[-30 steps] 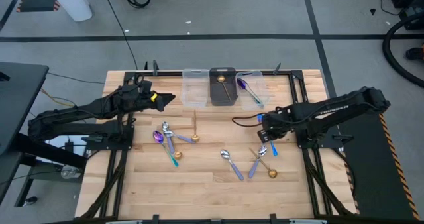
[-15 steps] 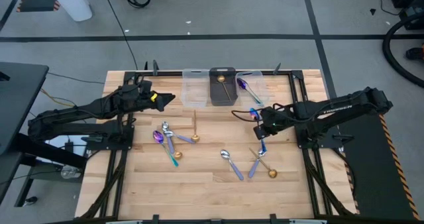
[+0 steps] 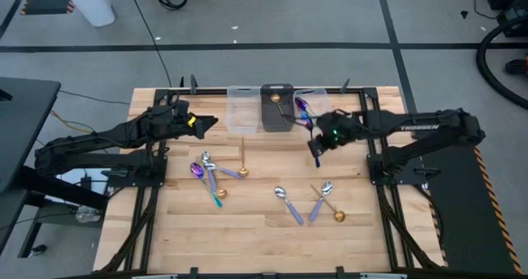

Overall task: Sort silverware by color (type)
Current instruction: Put the blue spoon into the right transparent bin

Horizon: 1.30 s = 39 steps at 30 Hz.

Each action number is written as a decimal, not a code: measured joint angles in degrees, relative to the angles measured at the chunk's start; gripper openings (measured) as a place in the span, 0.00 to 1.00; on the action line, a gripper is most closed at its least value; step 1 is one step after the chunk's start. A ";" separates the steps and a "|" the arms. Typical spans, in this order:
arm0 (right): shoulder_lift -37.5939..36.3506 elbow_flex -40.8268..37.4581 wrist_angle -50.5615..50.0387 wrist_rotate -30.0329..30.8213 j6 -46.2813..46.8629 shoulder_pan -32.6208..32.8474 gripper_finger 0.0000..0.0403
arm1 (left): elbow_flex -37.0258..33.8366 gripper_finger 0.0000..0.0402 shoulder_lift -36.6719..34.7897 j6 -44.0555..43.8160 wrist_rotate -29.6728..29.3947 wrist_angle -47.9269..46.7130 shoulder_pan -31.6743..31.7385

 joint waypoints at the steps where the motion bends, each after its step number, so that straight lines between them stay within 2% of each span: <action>1: 0.77 1.40 -1.03 0.02 -1.70 -0.95 0.08 | 0.00 0.45 0.00 0.00 -0.04 -0.03 0.00; 9: 8.27 11.46 -6.28 -0.54 -13.86 -7.54 0.08 | 0.00 0.45 0.00 -0.47 -0.17 -0.01 0.00; 19: 15.76 19.85 -7.32 -1.16 -23.06 -13.72 0.08 | 0.00 0.45 0.00 -2.14 -0.15 -0.01 -0.04; 26: 18.04 22.35 -7.43 -1.29 -28.22 -17.71 0.08 | 0.00 0.45 0.00 -5.03 -0.11 0.01 -0.07; 39: 21.68 22.69 -6.92 -0.71 -38.32 -25.84 0.08 | 0.00 0.45 0.00 -5.03 -0.38 0.10 -0.02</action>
